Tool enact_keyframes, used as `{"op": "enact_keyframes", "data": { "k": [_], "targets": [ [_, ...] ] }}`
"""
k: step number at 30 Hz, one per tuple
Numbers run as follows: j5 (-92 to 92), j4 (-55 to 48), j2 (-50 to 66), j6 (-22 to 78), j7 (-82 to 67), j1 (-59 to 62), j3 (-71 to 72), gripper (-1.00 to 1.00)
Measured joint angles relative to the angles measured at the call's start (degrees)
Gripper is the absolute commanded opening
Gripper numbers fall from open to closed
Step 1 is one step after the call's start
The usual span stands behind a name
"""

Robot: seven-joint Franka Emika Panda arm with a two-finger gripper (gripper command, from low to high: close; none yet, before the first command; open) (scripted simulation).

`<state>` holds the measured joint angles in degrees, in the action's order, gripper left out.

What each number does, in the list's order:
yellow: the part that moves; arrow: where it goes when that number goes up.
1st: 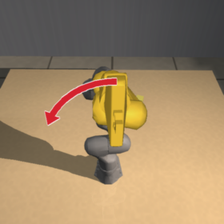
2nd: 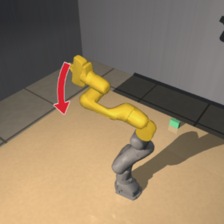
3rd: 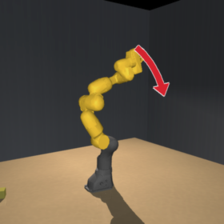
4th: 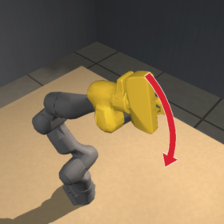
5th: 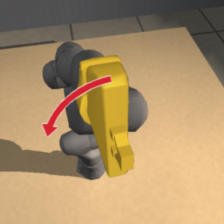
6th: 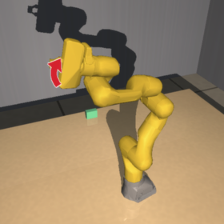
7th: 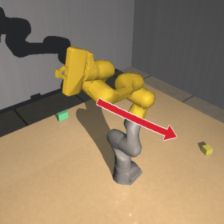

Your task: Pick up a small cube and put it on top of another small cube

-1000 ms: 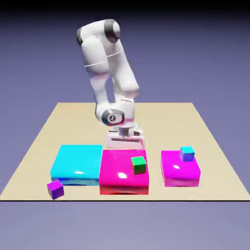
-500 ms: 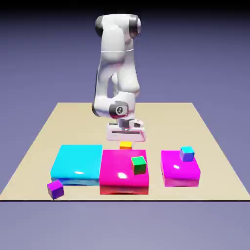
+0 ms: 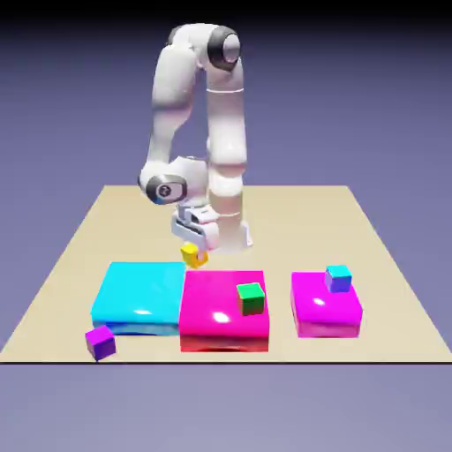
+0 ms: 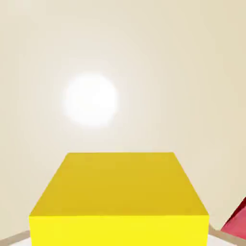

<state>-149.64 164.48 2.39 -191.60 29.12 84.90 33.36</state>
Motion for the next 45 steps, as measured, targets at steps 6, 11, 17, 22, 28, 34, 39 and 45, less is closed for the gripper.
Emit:
{"op": "enact_keyframes", "data": {
  "k": [6, 11, 17, 22, 28, 34, 39, 45],
  "targets": [
    [9.7, -3.2, 2.4, 3.9, 7.7, -0.8, -12.5, -1.0],
    [21.5, -7.5, 3.9, 9.5, 13.9, -4.1, -21.4, -1.0],
    [36.5, -13.0, 5.5, 16.9, 21.1, -8.6, -31.7, -1.0],
    [49.0, -17.9, 5.7, 23.8, 24.6, -15.0, -35.5, -1.0],
    [63.9, -22.2, 5.0, 31.7, 26.8, -24.6, -35.7, -1.0],
    [78.9, -24.3, 3.3, 38.9, 27.2, -36.3, -31.8, -1.0],
    [91.4, -26.1, 2.0, 44.9, 27.5, -45.9, -28.5, -1.0],
    [106.5, -28.2, 0.3, 52.1, 27.9, -57.1, -24.6, -1.0]
  ]
}}
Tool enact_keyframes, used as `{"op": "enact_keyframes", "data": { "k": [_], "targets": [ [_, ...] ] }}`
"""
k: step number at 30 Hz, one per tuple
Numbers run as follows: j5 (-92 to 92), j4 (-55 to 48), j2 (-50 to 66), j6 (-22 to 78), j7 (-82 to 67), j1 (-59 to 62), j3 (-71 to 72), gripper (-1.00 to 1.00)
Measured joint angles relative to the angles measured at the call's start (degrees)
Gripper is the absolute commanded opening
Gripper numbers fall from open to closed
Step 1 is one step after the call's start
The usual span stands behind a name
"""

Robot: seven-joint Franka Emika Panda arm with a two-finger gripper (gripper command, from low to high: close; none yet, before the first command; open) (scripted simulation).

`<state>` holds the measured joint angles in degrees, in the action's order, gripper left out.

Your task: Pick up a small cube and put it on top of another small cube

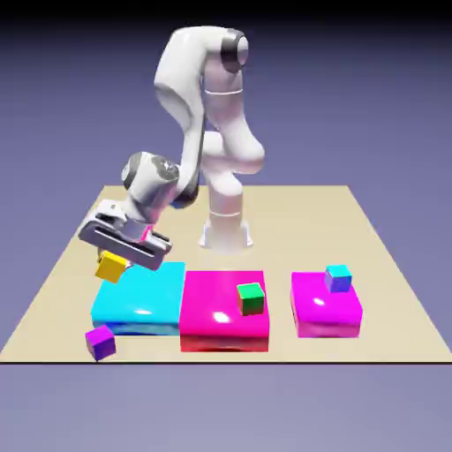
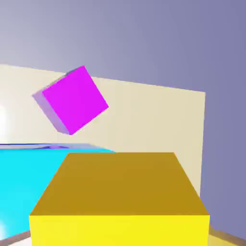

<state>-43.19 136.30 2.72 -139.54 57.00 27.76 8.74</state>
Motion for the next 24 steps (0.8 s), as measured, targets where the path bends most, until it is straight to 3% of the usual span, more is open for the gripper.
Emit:
{"op": "enact_keyframes", "data": {
  "k": [12, 16, 20, 24],
  "targets": [
    [30.0, -4.9, -2.0, 14.2, 3.3, -24.8, 2.9, -1.0],
    [39.9, -7.2, -1.6, 18.8, 6.6, -20.7, -0.8, -1.0],
    [49.5, -9.4, -1.2, 23.1, 9.8, -30.6, -4.2, -1.0],
    [49.7, -6.8, 1.2, 18.2, 9.7, -29.0, -4.1, -1.0]
  ]
}}
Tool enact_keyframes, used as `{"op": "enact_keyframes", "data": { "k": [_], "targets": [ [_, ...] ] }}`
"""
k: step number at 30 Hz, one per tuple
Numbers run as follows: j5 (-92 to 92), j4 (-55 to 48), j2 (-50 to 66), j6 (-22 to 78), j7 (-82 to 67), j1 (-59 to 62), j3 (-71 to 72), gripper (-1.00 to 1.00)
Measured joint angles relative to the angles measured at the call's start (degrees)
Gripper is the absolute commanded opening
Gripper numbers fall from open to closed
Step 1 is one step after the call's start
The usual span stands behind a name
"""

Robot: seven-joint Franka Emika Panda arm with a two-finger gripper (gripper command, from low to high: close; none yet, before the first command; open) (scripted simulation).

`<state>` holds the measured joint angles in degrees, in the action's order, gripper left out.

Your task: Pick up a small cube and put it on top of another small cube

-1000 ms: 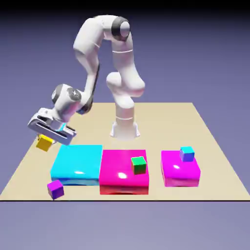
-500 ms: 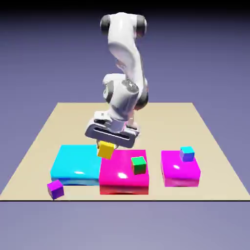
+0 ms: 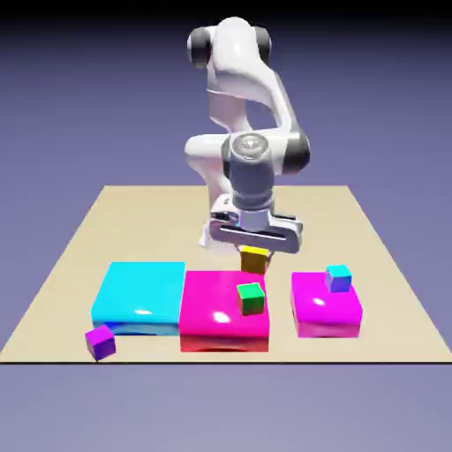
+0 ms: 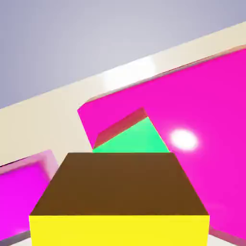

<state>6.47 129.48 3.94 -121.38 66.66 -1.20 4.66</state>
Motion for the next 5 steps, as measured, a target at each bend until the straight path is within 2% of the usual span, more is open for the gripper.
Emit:
{"op": "enact_keyframes", "data": {
  "k": [2, 3, 5],
  "targets": [
    [0.2, 2.6, 2.4, -5.0, -0.2, 0.4, 0.2, -1.0],
    [0.2, 2.8, 2.5, -5.3, -0.2, 0.5, 0.2, 1.0],
    [0.0, 2.8, 2.5, -5.3, -0.1, 0.5, 0.2, 1.0]
  ]
}}
